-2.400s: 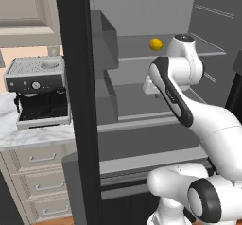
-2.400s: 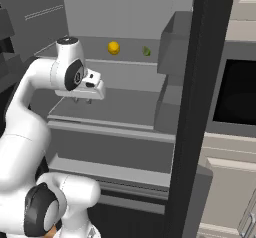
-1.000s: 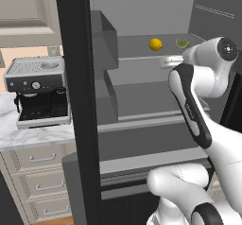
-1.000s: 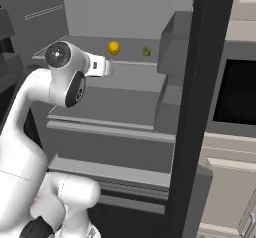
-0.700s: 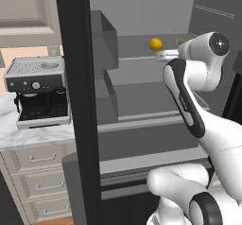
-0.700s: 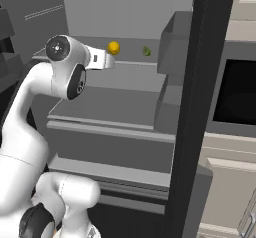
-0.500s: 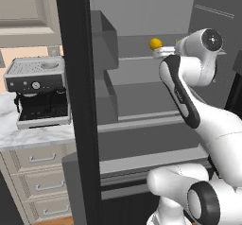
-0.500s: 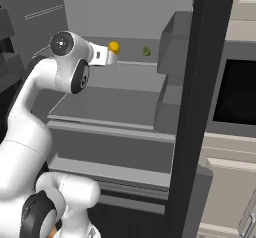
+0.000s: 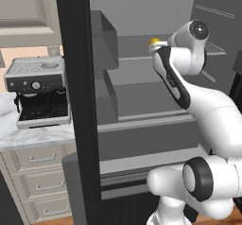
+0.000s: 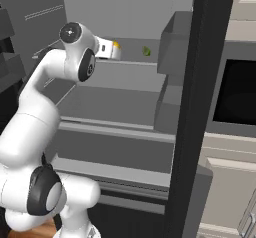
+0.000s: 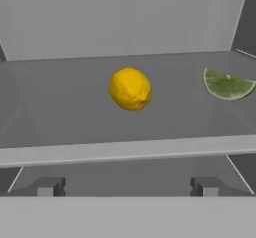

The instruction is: Grab the lemon and lemon wedge from the fridge, place them in the blender, close the lid, and turn on the blender to create a marinade.

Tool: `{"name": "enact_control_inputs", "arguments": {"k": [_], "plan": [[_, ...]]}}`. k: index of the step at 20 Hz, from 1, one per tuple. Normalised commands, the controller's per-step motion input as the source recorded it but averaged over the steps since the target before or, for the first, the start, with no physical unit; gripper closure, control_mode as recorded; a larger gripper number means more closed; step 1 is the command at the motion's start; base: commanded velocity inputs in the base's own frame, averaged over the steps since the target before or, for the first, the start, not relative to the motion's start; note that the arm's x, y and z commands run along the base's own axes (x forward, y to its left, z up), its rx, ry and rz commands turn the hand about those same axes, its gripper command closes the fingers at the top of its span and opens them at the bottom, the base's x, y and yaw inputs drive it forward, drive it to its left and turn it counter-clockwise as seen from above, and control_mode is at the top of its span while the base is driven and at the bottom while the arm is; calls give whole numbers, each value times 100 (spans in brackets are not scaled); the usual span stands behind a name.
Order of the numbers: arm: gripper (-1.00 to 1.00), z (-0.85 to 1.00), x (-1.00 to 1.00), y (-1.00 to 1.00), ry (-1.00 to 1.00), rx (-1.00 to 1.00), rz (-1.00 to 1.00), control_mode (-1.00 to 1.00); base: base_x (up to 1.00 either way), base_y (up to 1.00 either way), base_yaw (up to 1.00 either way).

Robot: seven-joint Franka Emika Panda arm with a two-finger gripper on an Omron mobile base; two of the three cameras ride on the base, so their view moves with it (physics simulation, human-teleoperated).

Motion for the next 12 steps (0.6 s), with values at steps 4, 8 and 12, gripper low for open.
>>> {"name": "enact_control_inputs", "arguments": {"k": [4, 8, 12], "plan": [[-100, 0, 40, -4, 3, 6, 0, -100, 0, 0, 0], [-100, 0, 40, -14, 0, 8, 0, -100, 0, 0, 0], [-100, 0, 36, -9, 0, 4, 1, -100, 0, 0, 0]]}}
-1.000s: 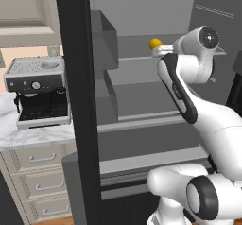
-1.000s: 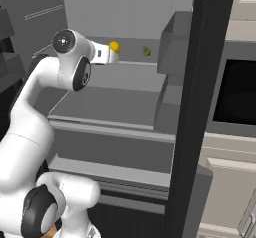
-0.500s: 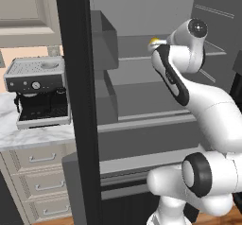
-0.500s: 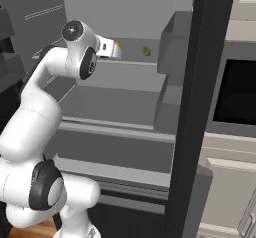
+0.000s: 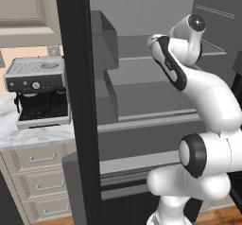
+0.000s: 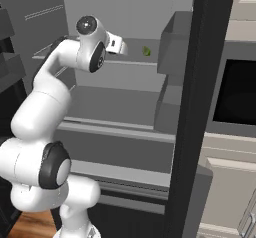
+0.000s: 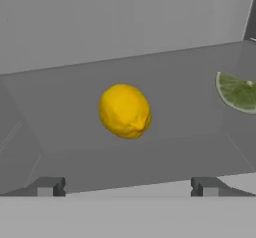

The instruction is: Grab the lemon and lemon wedge from the fridge, place them in the blender, close the lid, and turn on the blender to create a marinade.

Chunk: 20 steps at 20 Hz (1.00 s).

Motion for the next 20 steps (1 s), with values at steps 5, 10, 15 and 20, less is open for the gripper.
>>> {"name": "enact_control_inputs", "arguments": {"k": [5, 10, 15, 20], "plan": [[-100, -7, 31, 0, 0, 0, 0, -100, 0, 0, 0], [-100, -12, 36, 0, 0, 0, 0, -100, 0, 0, 0], [-100, -12, 39, 0, 4, 0, 0, -100, 0, 0, 0], [-100, -9, 41, -1, 7, 0, 1, -100, 0, 0, 0]]}}
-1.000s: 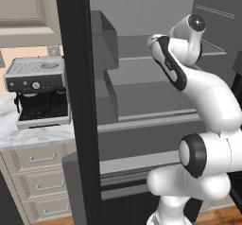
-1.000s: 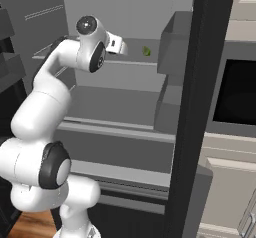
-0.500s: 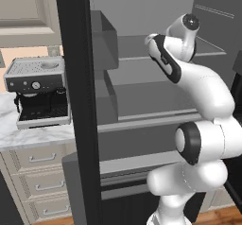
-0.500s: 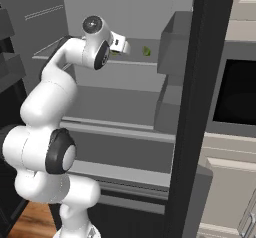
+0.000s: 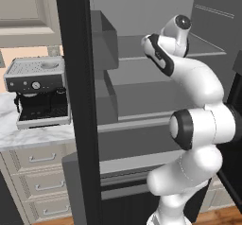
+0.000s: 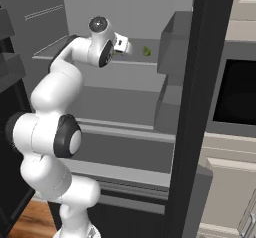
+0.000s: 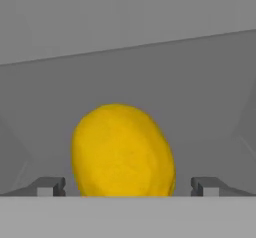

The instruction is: Grab the lemon and lemon wedge from the fridge, place them in the blender, close the lid, and turn on the blender to create a marinade.

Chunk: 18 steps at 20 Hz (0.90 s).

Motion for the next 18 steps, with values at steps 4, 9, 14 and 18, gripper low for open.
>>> {"name": "enact_control_inputs", "arguments": {"k": [4, 9, 14, 18], "plan": [[-100, -2, 41, -5, 9, 0, 2, -100, 0, 0, 0], [-100, -2, 37, -4, 7, 0, 1, -100, 0, 0, 0], [100, -41, 8, 0, 4, 0, 1, -100, 0, 0, 0], [100, -68, 0, 0, -1, 0, 0, -100, 0, 0, 0]]}}
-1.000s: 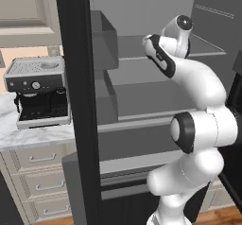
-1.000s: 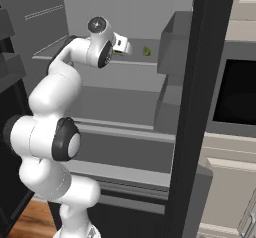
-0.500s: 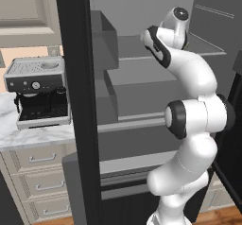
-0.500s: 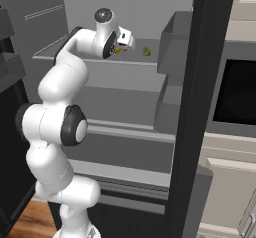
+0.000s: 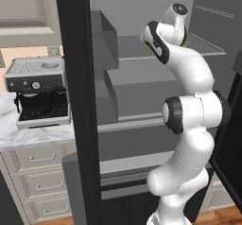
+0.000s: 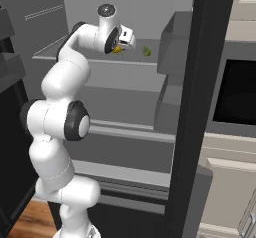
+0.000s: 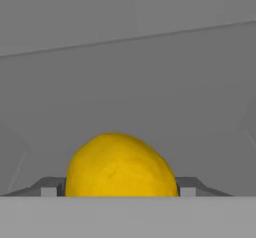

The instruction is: Grab the lemon and lemon wedge from the fridge, place them in the blender, close the lid, and turn on the blender to create a marinade.

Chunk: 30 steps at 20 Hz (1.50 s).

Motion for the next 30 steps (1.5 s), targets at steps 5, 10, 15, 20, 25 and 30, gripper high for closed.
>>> {"name": "enact_control_inputs", "arguments": {"k": [5, 10, 15, 20, 25, 30], "plan": [[100, -44, 0, 0, -4, 0, 0, -100, 0, 0, 0], [100, -45, -59, -1, -10, 3, -1, -100, 0, 0, 0], [100, 4, -98, -7, -4, 5, 0, -100, 0, 0, 0], [100, 6, -100, 0, -6, 2, 1, -100, 0, 0, 0], [100, 15, -100, 1, -3, 0, 5, -100, 0, 0, 0], [100, -12, -100, 3, -3, -4, 0, -100, 0, 0, 0]]}}
